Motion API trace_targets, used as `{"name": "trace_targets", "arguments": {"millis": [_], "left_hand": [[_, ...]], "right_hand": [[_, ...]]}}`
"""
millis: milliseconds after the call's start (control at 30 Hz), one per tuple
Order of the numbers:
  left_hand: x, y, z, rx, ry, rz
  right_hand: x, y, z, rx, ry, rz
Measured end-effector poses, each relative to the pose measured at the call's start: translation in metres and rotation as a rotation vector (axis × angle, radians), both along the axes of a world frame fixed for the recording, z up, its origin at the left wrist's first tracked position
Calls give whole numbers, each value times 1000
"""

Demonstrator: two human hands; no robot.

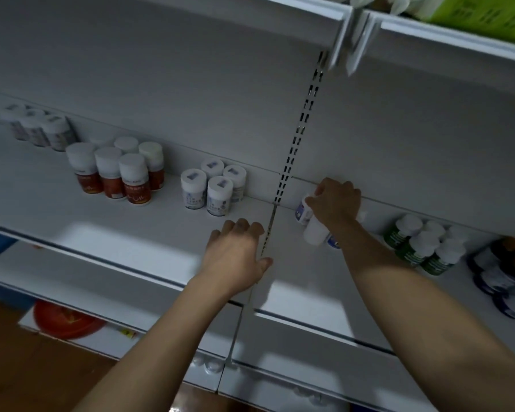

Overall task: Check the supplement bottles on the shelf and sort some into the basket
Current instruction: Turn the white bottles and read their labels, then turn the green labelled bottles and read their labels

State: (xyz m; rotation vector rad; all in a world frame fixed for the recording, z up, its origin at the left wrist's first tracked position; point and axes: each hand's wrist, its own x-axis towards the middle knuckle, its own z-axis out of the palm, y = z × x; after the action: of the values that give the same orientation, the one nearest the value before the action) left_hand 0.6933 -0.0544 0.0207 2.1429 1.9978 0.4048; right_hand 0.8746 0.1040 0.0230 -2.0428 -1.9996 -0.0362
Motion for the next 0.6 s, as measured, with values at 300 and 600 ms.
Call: {"name": "trace_targets", "arguments": {"millis": [300, 600], "left_hand": [[24, -8, 6, 27, 76, -51], [98, -2, 2, 81, 62, -187]], "right_hand": [[14, -48, 10, 131, 126, 137], [97, -138, -1, 153, 286, 163]]}}
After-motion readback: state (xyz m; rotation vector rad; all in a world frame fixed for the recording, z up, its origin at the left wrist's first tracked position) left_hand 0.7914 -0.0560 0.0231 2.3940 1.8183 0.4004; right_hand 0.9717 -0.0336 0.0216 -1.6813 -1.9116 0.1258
